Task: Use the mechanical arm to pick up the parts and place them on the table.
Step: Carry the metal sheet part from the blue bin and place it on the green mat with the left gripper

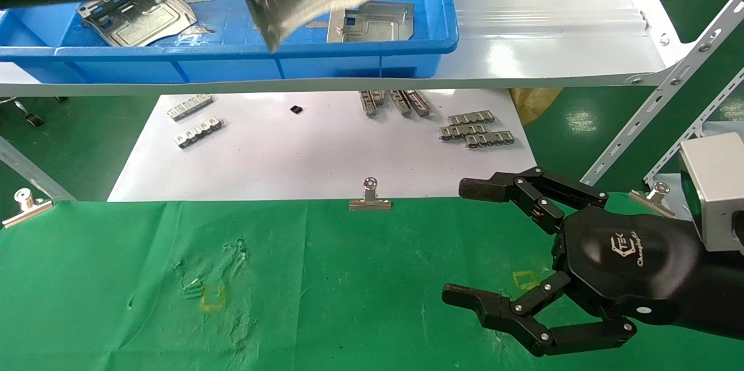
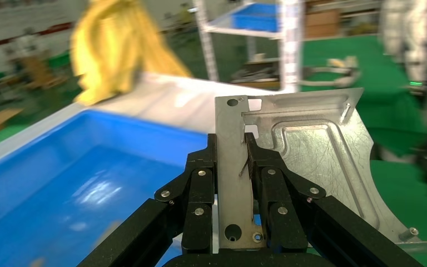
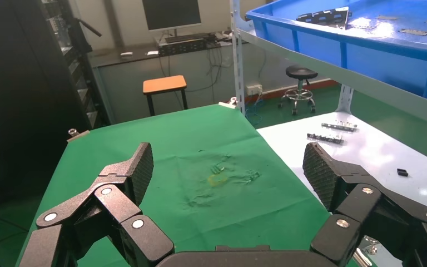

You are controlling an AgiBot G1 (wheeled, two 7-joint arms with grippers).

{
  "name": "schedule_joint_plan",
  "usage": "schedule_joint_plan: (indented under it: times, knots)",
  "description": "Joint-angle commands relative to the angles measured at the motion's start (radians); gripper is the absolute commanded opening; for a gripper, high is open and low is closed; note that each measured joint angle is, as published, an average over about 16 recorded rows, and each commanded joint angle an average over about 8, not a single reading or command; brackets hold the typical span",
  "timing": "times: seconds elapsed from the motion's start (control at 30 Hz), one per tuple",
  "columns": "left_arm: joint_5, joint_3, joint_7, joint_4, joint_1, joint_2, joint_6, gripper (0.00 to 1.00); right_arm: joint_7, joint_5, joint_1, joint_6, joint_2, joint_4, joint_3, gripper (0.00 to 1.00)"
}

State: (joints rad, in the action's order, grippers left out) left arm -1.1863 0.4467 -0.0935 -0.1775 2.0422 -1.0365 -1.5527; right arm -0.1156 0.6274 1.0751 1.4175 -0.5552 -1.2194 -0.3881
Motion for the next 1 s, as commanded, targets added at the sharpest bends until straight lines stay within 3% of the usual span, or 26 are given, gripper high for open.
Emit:
schedule_joint_plan:
  times: [0.03,0.37,0.5,0.77,1.0]
  knots:
    - [0.012,-0.006,-0.012,-0.014,-0.008,0.01,-0.051,0.0,0.0,0.0,0.0,0.0,0.0,0.0,0.0,1.0]
    - [0.247,0.101,0.064,-0.438,-0.226,0.199,-0.053,0.0,0.0,0.0,0.0,0.0,0.0,0.0,0.0,1.0]
    - [0.291,0.169,0.036,-0.544,-0.291,0.276,-0.045,0.0,0.0,0.0,0.0,0.0,0.0,0.0,0.0,1.0]
    - [0.161,0.319,-0.298,-0.605,-0.382,0.349,-0.034,0.0,0.0,0.0,0.0,0.0,0.0,0.0,0.0,1.0]
    - [0.064,0.41,-0.527,-0.484,-0.409,0.335,-0.017,0.0,0.0,0.0,0.0,0.0,0.0,0.0,0.0,1.0]
